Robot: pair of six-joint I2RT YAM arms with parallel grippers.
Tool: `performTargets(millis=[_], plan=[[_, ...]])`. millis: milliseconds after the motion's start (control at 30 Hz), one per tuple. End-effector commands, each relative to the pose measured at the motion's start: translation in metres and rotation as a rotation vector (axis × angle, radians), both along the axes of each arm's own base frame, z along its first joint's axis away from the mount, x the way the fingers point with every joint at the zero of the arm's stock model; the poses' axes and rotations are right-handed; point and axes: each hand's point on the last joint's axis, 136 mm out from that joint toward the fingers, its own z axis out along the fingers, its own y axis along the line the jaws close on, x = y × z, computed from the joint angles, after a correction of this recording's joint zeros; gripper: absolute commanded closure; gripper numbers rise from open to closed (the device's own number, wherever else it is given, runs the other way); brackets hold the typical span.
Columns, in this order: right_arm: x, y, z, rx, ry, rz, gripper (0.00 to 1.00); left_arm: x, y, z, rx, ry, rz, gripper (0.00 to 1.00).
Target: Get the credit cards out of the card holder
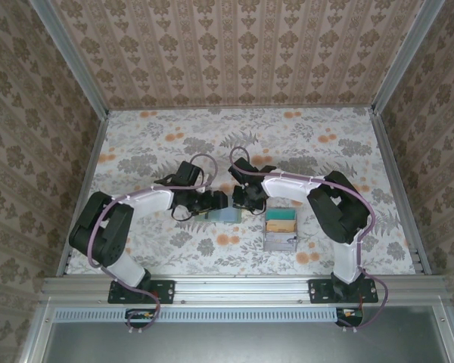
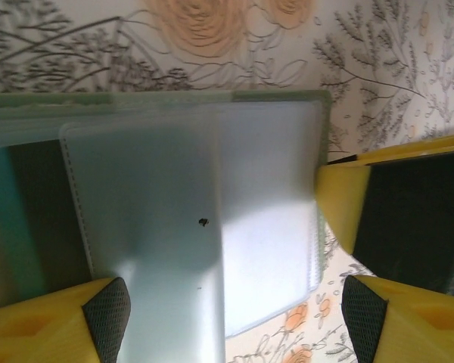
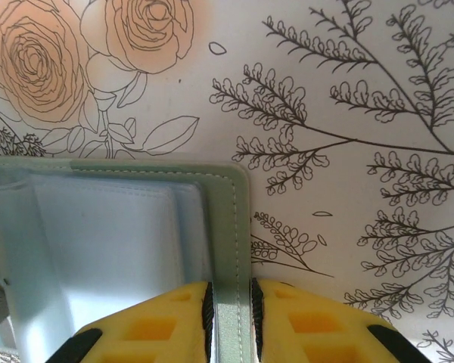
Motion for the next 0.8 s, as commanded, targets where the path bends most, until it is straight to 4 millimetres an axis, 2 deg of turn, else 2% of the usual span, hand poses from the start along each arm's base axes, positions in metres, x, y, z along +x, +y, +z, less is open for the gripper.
performTargets(millis=[0,200,567,767], plan=[[-0.007,0.002,-0.002,-0.007,0.035,0.017,0.75,-0.001,-0.013,-0.001,-0.035,0.032,-0.01,0.21],[-0.005,0.0,0.004,-0.008,0.012,0.007,0.75,0.002,-0.03,0.009,-0.105,0.03,-0.026,0.21],[0.01,-0.028,0.045,-0.008,-0.108,-0.077,0.75,0.005,-0.057,0.03,-0.185,0.01,-0.075,0.21],[0.01,-0.036,0.049,-0.01,-0.119,-0.094,0.75,0.009,-0.07,0.048,-0.21,-0.024,-0.103,0.21]])
